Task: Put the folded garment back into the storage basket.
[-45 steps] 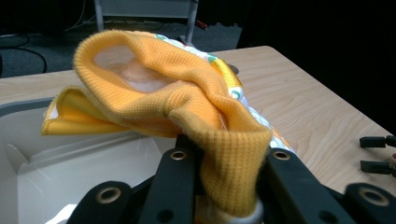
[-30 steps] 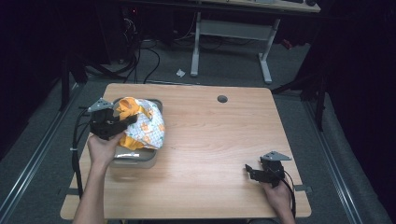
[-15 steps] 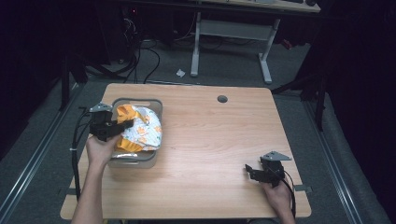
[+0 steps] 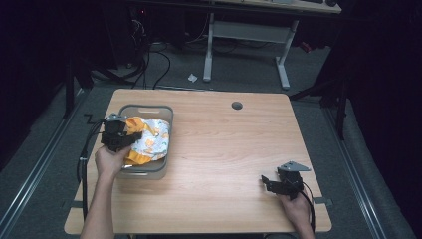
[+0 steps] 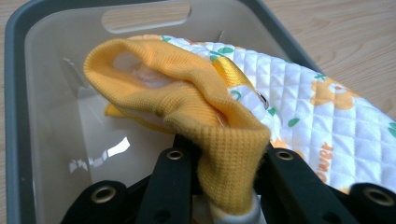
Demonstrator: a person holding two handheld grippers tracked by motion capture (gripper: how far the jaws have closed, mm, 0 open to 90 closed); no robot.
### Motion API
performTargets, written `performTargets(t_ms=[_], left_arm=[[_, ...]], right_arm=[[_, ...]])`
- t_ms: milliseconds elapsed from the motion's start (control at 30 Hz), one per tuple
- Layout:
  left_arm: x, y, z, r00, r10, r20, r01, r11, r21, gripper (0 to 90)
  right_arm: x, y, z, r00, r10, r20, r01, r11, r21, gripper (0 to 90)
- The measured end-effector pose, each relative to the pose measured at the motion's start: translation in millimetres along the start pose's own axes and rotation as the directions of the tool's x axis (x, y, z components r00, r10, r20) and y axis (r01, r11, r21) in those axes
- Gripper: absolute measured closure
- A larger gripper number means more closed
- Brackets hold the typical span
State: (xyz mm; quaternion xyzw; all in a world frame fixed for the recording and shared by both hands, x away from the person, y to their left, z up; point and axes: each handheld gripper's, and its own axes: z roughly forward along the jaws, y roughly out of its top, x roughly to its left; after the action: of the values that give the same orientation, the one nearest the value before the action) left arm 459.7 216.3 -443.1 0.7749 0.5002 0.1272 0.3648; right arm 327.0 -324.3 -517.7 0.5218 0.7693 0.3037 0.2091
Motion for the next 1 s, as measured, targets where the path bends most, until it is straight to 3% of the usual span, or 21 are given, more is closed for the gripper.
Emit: performTargets(t_ms=[167,233,333,467,533,600,733,867,900,1000], left_arm=[[-3.0,3.1,6.8,0.9987,0.039,-0.033,-0.037,0.9968,0.072,74.8],[-5.1,3.7,9.2,0.9964,0.053,-0.066,-0.047,0.9944,0.095,73.2],[-4.7,4.1,10.2,0.9941,0.035,-0.103,-0.024,0.9940,0.107,68.5],[-5.1,3.5,10.5,0.9886,0.014,-0.150,0.005,0.9924,0.123,52.5],[-6.2,2.7,6.5,0.9824,0.007,-0.186,0.015,0.9935,0.113,47.3],[-6.5,2.8,4.3,0.9808,0.005,-0.195,0.015,0.9947,0.102,45.7],[-10.1,5.2,-9.5,0.9783,-0.011,-0.207,0.016,0.9997,0.021,40.5],[-16.3,6.0,-16.7,0.9792,-0.003,-0.203,-0.002,0.9997,-0.025,38.7],[-21.2,6.5,-20.5,0.9824,0.001,-0.187,-0.012,0.9984,-0.056,38.5],[-29.3,7.4,-24.1,0.9857,0.007,-0.169,-0.022,0.9960,-0.086,37.3]], right_arm=[[-0.1,0.0,0.0,1.0000,-0.001,-0.001,0.001,1.000,-0.001,24.8],[0.0,0.0,0.0,1.0000,0.000,0.000,0.000,1.000,0.000,24.9],[0.0,0.0,0.0,1.0000,0.000,0.000,0.000,1.000,0.000,24.9],[-0.1,0.0,0.0,1.0000,-0.001,-0.001,0.001,1.000,-0.001,24.9],[-0.1,0.0,0.0,1.0000,-0.001,-0.001,0.001,1.000,0.000,24.9],[-0.1,0.0,0.1,1.0000,-0.001,-0.001,0.001,1.000,-0.001,24.9],[0.0,0.0,0.0,1.0000,0.000,0.000,0.000,1.000,0.000,24.9],[0.0,0.0,0.0,1.0000,0.000,0.000,0.000,1.000,0.000,24.9],[0.0,0.0,0.0,1.0000,0.000,0.000,0.000,1.000,0.000,24.9],[-0.1,0.0,0.0,1.0000,-0.001,0.000,0.001,1.000,0.000,24.9]])
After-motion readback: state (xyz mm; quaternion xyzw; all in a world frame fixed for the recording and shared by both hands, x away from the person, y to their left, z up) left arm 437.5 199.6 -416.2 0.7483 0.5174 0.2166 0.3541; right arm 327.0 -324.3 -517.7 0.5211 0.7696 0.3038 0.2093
